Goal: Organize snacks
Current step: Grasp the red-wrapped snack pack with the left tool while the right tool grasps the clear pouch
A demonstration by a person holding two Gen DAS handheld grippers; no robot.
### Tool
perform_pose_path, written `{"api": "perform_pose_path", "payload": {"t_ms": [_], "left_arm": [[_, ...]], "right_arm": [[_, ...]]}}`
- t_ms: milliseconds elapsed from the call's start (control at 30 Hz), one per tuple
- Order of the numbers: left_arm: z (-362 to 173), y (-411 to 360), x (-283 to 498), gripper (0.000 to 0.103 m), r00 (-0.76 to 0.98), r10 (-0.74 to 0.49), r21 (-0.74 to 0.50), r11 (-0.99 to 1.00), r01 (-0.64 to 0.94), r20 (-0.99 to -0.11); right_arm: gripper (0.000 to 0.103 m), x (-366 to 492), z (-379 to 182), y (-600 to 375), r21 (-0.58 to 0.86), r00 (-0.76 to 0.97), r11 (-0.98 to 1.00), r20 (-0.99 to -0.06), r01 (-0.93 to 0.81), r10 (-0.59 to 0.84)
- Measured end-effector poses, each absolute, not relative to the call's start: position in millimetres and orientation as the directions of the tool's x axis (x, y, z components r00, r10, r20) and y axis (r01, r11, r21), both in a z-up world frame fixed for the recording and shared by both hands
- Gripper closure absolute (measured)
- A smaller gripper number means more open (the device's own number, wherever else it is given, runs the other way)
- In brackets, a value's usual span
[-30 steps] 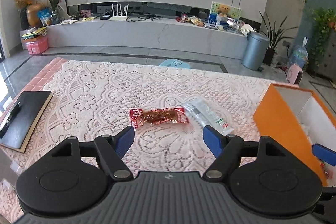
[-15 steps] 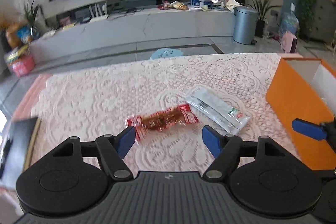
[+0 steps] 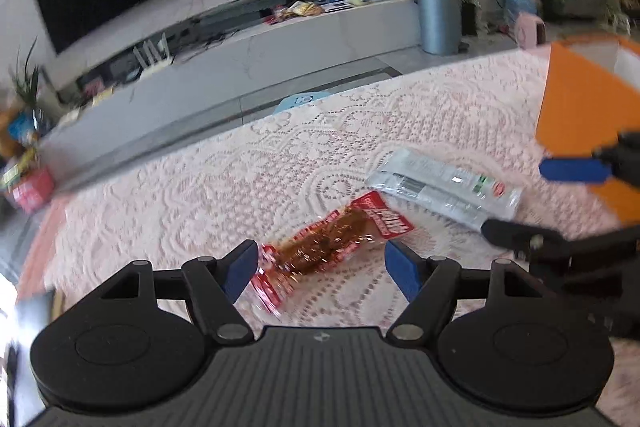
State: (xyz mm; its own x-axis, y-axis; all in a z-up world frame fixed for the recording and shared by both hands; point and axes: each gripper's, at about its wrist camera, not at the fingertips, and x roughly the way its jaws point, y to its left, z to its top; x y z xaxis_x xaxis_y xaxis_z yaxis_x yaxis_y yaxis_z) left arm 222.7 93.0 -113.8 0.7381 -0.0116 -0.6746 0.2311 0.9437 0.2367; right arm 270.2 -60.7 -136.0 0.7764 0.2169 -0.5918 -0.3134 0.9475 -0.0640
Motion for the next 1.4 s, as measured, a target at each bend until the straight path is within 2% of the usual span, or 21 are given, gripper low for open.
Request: {"api": "perform_pose_path", "payload": {"t_ms": [133, 300, 500, 600, 733, 767, 800, 833, 900, 933, 967, 1000, 1033, 1067, 1100, 1267, 1400], "left_arm": [[-127.0, 94.5, 233.6, 0.018, 0.737, 0.004, 0.297, 0.917, 0.267, -0.676], [-140.8, 100.3, 242.2, 0.018, 0.723, -0.015, 0.283, 0.914, 0.29, -0.691], [-154.4, 102.2, 250.3, 0.018, 0.708, 0.009, 0.299, 0.91, 0.287, -0.706], [-157.7, 110.1, 254.5, 0.017, 0.699, -0.001, 0.259, 0.928, 0.266, -0.716], [-158.4, 119.8, 259.0, 0.019, 0.678, -0.04, 0.176, 0.953, 0.247, -0.734], [-158.3, 121.8, 259.8, 0.02, 0.671, -0.05, 0.153, 0.958, 0.241, -0.74], [-157.7, 124.5, 260.7, 0.028, 0.66, -0.067, 0.121, 0.964, 0.235, -0.749], [-156.2, 126.7, 262.3, 0.039, 0.643, -0.092, 0.078, 0.97, 0.232, -0.761], [-153.9, 127.2, 263.3, 0.042, 0.622, -0.109, 0.044, 0.973, 0.225, -0.775], [-153.2, 125.5, 262.9, 0.051, 0.613, -0.107, 0.048, 0.972, 0.23, -0.783], [-151.6, 122.5, 261.1, 0.058, 0.613, -0.098, 0.061, 0.97, 0.234, -0.784], [-150.1, 120.2, 259.7, 0.058, 0.609, -0.098, 0.068, 0.968, 0.244, -0.787], [-149.7, 117.9, 258.6, 0.058, 0.601, -0.101, 0.067, 0.966, 0.25, -0.793], [-148.9, 115.5, 257.2, 0.058, 0.597, -0.099, 0.07, 0.965, 0.253, -0.796], [-148.1, 112.9, 255.5, 0.058, 0.593, -0.096, 0.073, 0.964, 0.255, -0.799], [-141.3, 106.5, 245.2, 0.058, 0.544, -0.129, 0.019, 0.966, 0.259, -0.829], [-136.2, 111.4, 240.0, 0.057, 0.491, -0.183, -0.107, 0.978, 0.18, -0.852]], "right_arm": [[0.04, 292.5, -149.2, -61.1, -0.062, 0.757, 0.951, -0.621, -0.303, 0.201], [0.035, 309.6, -161.8, -62.1, 0.004, 0.73, 0.948, -0.637, -0.317, 0.247], [0.032, 321.9, -173.8, -59.6, 0.004, 0.723, 0.949, -0.646, -0.316, 0.244], [0.022, 327.6, -179.8, -63.1, 0.024, 0.713, 0.953, -0.657, -0.303, 0.244], [0.022, 328.4, -184.3, -63.4, 0.031, 0.709, 0.952, -0.659, -0.305, 0.249], [0.028, 327.4, -185.0, -62.1, 0.026, 0.708, 0.949, -0.66, -0.314, 0.252], [0.032, 326.6, -185.3, -61.2, 0.025, 0.706, 0.946, -0.659, -0.323, 0.258], [0.035, 325.3, -184.7, -59.9, 0.019, 0.709, 0.945, -0.656, -0.327, 0.259], [0.051, 322.2, -182.8, -57.2, 0.003, 0.714, 0.941, -0.651, -0.338, 0.258], [0.055, 320.6, -181.9, -56.5, -0.006, 0.717, 0.94, -0.648, -0.342, 0.256], [0.066, 318.6, -181.0, -54.9, -0.017, 0.719, 0.937, -0.646, -0.348, 0.255], [0.078, 316.8, -180.4, -53.8, -0.028, 0.722, 0.936, -0.644, -0.352, 0.252], [0.079, 315.2, -179.8, -53.2, -0.037, 0.725, 0.934, -0.641, -0.355, 0.25], [0.095, 313.8, -179.1, -52.6, -0.038, 0.725, 0.931, -0.639, -0.364, 0.257], [0.102, 313.2, -178.7, -51.8, -0.032, 0.718, 0.927, -0.642, -0.374, 0.267], [0.103, 303.4, -172.6, -49.4, -0.057, 0.725, 0.919, -0.634, -0.391, 0.27], [0.103, 293.2, -168.7, -50.4, -0.052, 0.711, 0.914, -0.648, -0.402, 0.275]]}}
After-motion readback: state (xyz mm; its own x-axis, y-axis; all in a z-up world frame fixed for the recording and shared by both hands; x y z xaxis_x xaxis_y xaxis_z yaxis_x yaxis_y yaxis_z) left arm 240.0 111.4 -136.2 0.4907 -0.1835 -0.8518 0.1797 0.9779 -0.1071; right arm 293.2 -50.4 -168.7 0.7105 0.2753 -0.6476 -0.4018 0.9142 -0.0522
